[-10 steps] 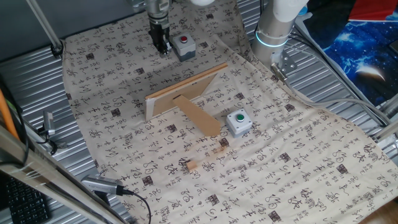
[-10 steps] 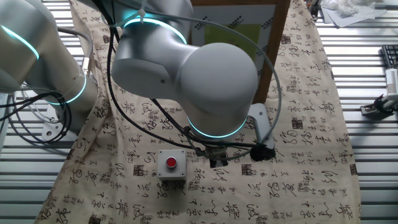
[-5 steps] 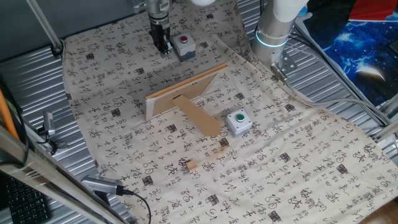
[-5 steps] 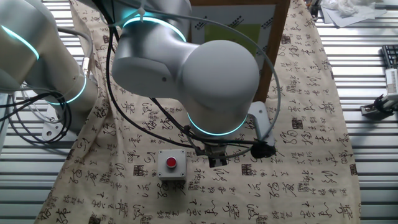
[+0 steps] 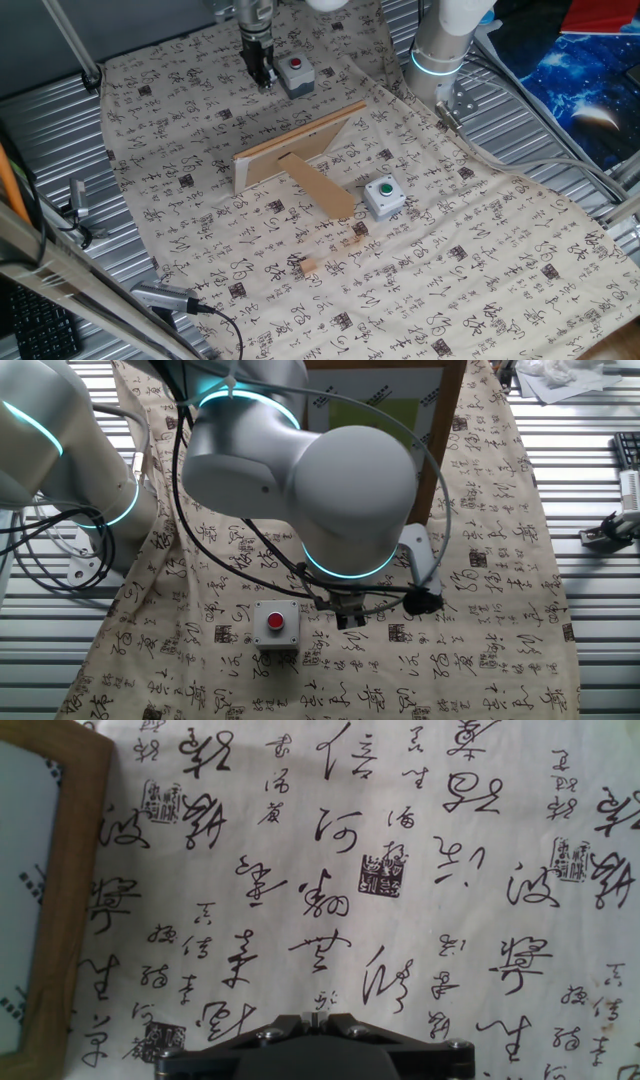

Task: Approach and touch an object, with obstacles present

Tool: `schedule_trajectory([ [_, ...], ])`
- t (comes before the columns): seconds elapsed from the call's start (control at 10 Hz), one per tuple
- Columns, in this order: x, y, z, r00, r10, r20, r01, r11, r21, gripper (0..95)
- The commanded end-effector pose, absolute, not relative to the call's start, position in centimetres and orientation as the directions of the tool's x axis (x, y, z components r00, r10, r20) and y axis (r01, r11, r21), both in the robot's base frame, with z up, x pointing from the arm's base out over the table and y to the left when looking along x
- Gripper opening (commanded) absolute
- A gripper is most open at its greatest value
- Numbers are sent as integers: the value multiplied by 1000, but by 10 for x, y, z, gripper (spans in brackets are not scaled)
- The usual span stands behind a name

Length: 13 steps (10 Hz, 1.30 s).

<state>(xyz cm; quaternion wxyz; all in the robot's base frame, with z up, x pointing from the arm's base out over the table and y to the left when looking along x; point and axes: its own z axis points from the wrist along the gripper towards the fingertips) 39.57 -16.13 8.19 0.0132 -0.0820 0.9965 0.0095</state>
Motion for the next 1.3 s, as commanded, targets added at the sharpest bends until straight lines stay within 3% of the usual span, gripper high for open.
schedule_trajectory([
  [0.1,396,-161,82,-985,-168,-34,-168,986,13,0],
  [0.6,396,-161,82,-982,-189,-29,-189,982,10,0],
  [1.0,396,-161,82,-960,-277,-44,-278,960,19,0],
  [1.3,396,-161,82,-969,-242,-51,-245,969,46,0],
])
